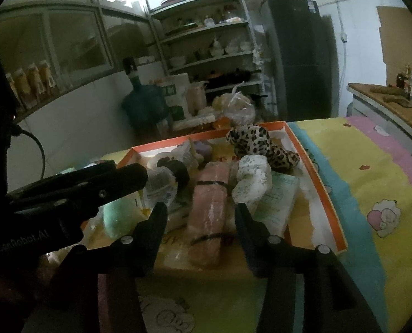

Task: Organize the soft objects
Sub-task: 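Lift both tools from the tray and move back to the pile, then grasp the clear plastic bag with the left tool while the right grasps the teddy bear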

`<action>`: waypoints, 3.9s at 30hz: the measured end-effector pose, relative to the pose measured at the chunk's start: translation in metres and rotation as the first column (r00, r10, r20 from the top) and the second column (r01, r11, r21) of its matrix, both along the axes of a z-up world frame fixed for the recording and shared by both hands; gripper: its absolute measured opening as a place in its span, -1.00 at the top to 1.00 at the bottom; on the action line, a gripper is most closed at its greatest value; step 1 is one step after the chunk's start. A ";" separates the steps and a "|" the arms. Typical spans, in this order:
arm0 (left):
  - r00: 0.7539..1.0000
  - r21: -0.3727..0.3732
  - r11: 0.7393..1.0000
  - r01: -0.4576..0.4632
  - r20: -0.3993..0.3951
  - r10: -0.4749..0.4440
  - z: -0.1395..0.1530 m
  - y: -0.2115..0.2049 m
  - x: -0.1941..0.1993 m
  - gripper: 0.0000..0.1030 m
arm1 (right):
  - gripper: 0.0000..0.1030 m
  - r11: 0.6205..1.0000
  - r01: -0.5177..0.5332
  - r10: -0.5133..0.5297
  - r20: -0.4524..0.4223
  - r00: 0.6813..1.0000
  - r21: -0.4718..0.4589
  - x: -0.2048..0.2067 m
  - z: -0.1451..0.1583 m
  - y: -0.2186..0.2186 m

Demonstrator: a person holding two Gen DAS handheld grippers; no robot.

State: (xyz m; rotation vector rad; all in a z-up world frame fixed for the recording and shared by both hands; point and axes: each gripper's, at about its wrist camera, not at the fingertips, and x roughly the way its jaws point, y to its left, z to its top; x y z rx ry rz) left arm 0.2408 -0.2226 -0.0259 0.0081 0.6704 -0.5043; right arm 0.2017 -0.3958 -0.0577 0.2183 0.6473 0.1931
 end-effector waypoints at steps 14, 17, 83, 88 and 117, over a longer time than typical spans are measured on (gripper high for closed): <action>0.997 -0.024 0.999 -0.049 0.058 0.050 0.025 0.033 -0.030 -0.20 | -0.32 1.000 0.003 -0.002 0.045 0.999 -0.004 -0.032 0.021 0.019; 0.996 -0.035 0.997 -0.062 0.068 0.064 0.030 0.045 -0.037 -0.20 | -0.36 1.000 0.001 0.000 0.055 0.998 -0.008 -0.039 0.027 0.026; 0.948 -0.051 0.949 -0.312 -0.078 0.307 -0.024 0.356 -0.023 -0.58 | 0.34 0.989 -0.015 0.044 -0.190 0.981 0.149 -0.054 -0.041 0.234; 0.987 0.065 0.992 -0.110 -0.109 0.116 -0.039 0.334 0.017 -0.58 | 0.37 0.990 -0.054 0.077 -0.175 0.981 0.131 -0.055 -0.039 0.235; 0.988 0.062 0.998 -0.029 -0.147 0.038 -0.062 0.318 0.051 0.06 | 0.38 0.988 -0.096 0.115 -0.156 0.981 0.124 -0.056 -0.038 0.233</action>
